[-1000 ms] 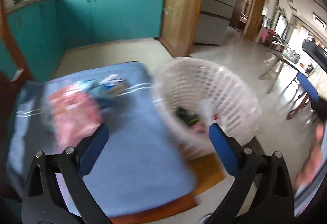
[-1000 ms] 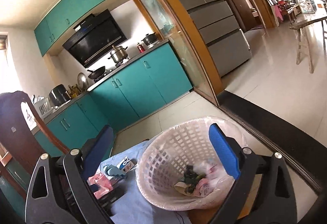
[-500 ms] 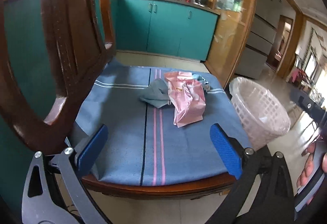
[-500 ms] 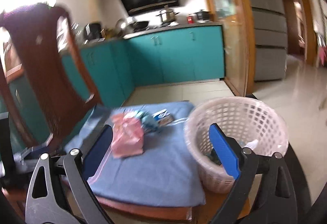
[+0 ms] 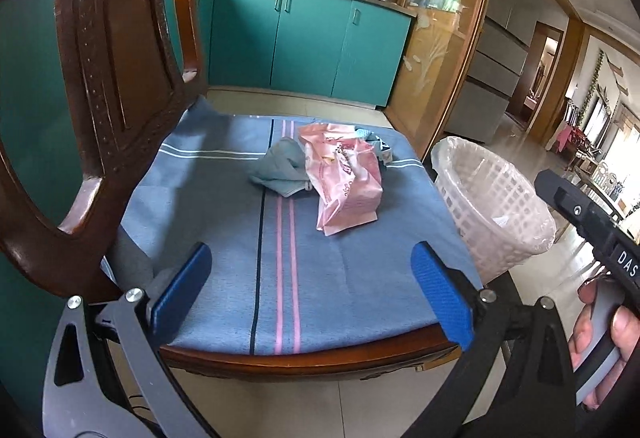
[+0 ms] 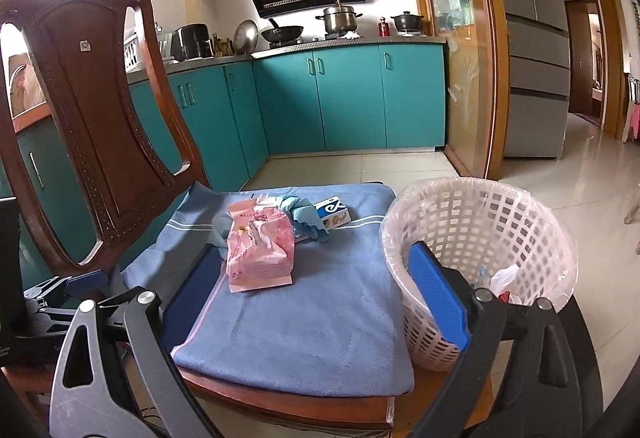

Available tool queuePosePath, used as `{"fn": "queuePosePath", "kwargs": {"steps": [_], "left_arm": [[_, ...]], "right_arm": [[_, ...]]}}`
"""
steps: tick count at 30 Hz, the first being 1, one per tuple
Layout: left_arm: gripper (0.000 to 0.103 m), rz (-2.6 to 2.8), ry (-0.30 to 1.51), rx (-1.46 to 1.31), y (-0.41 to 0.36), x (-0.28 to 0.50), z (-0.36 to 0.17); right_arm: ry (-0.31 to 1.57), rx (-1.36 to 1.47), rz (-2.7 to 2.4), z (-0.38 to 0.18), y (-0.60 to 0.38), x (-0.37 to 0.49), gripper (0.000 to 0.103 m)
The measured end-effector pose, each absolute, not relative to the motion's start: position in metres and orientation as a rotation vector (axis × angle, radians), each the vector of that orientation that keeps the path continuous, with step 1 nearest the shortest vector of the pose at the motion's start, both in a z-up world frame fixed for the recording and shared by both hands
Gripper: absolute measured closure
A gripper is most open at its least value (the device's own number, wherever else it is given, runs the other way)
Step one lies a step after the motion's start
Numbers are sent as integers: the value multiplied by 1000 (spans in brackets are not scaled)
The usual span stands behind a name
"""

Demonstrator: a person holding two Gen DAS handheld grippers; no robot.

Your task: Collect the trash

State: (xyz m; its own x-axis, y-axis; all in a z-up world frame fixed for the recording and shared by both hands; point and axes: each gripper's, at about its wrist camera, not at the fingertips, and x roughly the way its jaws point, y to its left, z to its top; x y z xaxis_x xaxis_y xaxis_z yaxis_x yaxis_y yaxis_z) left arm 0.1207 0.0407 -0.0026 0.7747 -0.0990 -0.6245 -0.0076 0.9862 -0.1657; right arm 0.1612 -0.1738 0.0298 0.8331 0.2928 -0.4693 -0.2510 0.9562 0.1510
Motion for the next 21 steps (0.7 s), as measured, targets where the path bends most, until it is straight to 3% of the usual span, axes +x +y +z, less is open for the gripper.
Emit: {"fn": "queuePosePath", "kwargs": {"steps": [21], "left_arm": [[4,-61,705,-136,32,126,-9]], "right_arm": [[512,89,284,30,-179,160,10]]}}
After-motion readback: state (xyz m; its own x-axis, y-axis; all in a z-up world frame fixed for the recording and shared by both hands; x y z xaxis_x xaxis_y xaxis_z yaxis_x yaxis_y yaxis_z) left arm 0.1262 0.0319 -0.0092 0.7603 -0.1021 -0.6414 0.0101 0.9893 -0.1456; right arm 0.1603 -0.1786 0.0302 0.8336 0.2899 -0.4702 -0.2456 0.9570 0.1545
